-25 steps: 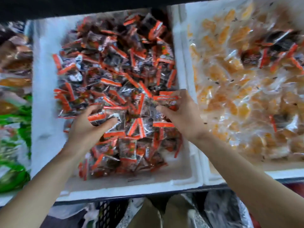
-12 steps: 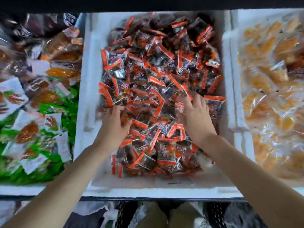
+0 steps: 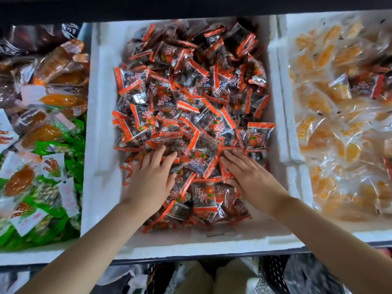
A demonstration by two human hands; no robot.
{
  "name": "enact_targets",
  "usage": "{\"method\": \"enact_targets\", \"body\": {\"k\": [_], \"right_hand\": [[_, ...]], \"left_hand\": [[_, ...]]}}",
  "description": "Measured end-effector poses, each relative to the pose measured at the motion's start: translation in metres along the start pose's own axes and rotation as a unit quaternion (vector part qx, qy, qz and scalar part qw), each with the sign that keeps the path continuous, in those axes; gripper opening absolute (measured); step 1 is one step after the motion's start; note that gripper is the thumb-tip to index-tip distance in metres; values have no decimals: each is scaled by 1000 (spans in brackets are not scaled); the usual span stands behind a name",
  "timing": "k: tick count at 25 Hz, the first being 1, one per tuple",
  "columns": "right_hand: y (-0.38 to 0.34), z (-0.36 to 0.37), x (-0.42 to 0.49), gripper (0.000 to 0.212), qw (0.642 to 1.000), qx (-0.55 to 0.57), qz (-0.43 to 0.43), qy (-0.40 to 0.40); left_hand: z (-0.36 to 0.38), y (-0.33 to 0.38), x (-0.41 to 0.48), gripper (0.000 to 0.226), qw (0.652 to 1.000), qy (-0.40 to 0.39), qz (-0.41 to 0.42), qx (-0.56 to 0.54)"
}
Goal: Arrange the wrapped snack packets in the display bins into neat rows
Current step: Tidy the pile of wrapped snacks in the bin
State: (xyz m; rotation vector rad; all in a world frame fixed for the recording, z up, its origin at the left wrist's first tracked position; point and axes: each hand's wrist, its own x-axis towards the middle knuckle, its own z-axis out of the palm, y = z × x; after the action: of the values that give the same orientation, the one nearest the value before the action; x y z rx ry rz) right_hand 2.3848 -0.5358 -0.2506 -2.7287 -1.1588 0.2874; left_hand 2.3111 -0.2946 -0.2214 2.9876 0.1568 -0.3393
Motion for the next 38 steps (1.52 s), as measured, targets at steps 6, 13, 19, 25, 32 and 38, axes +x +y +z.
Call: {"method": "enact_targets", "body": {"k": [6,13,19,25,32,38], "right_hand": [[16,-29,-33,26,990,73,-44,115],[138,-61,-100,24,970,36,130,201],[262,-82,-126,34,941,38,272,199],[356,-95,-105,52,918,63,332,208],[382,-100,-92,52,930,43,331,153],[364,-97,-106,43,931,90,315,160]], "left_hand": [[-10,53,13,30,995,84,54,12],[-18,191,63,35,971,139,188,-43],[-11,305,139,38,960,113,252,-43],[-18,393,217,57,972,45,217,-82],[-12,428,273,83,984,-32,148,-96],[-12,441,278,79,987,-22,148,-65]]}}
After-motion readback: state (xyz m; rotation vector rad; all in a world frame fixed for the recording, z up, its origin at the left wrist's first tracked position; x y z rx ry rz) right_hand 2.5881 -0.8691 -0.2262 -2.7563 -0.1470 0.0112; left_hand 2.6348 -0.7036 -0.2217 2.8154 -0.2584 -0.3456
